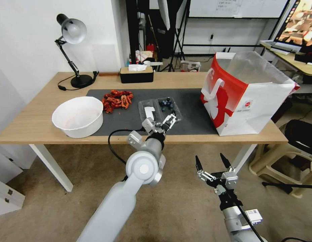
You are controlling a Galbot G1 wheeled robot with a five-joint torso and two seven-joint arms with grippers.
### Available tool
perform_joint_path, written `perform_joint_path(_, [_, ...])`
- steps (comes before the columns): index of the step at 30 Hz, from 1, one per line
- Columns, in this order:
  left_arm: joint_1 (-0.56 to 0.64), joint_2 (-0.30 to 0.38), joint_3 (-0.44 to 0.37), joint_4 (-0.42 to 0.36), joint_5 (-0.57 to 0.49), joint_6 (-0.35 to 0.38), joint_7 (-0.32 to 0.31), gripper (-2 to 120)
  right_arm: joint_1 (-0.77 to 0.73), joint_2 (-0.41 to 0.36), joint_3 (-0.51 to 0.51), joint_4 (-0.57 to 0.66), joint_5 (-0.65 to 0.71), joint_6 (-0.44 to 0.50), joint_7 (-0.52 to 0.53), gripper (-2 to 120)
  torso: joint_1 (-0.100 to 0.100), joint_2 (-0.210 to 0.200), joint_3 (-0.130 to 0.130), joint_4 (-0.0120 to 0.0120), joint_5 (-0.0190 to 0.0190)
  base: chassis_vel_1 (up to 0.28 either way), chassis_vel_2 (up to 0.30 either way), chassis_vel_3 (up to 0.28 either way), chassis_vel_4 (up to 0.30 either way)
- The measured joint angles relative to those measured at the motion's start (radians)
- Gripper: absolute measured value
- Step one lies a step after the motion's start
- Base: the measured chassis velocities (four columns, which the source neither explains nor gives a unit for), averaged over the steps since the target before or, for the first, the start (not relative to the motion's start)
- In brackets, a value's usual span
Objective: Close the takeout container lid, then place the container into the takeout bag.
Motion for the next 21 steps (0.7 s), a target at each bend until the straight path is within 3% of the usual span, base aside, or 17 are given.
perform_joint_path(21, [-0.02, 0.002, -0.015, 0.057, -0.013, 0.021, -0.019, 100, 0.014, 0.006, -0.001, -0.006, 0.002, 0.0, 0.002, 100, 0.0, 0.0, 0.0, 0.0, -0.0001, 0.0, 0.0, 0.0, 0.0])
